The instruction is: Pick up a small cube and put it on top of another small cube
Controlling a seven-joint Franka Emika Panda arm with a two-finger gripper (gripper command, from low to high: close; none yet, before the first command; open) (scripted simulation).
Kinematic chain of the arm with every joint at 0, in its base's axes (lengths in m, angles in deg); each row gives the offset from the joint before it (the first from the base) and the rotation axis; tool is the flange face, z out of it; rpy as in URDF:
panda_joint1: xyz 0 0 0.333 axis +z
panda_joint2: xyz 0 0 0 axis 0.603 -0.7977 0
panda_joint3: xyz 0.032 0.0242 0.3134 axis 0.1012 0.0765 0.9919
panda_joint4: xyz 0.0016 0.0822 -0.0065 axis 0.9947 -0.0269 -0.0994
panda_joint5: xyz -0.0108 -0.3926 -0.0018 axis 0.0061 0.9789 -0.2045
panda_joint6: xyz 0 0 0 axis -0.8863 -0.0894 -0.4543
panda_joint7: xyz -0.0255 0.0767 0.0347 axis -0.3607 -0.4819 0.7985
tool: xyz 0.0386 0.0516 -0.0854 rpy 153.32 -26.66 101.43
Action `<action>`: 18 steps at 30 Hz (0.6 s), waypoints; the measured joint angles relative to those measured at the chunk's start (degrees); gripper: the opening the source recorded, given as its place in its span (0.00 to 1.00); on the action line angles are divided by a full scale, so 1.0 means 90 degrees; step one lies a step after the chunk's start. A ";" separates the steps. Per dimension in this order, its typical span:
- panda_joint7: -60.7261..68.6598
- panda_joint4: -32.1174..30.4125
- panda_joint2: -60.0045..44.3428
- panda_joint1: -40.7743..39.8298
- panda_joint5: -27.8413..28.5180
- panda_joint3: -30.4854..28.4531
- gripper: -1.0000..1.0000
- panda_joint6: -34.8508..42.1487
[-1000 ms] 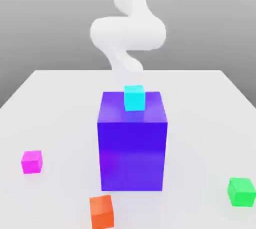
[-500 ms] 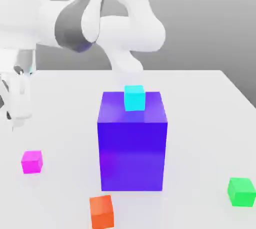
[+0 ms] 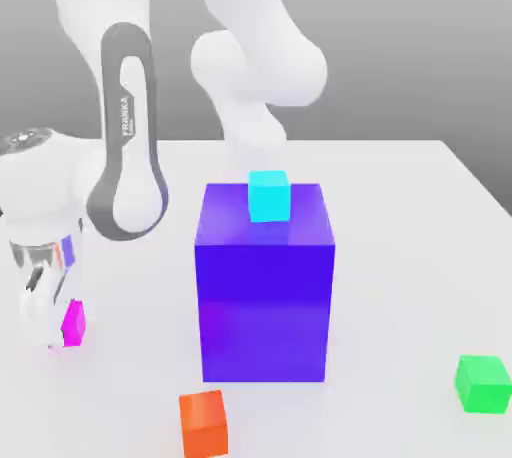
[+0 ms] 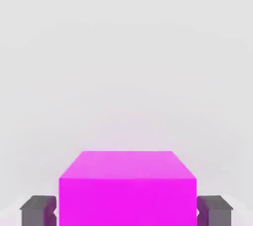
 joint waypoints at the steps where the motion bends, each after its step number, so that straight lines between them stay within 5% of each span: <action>1: -0.0004 0.0000 0.0000 0.0000 0.0004 0.0001 0.00 -0.0003; 9: -0.0625 -0.0258 0.1232 0.0367 0.0836 -0.0546 0.00 0.0968; 18: 0.0173 0.0507 0.1070 0.1833 0.1220 0.1186 0.00 0.1802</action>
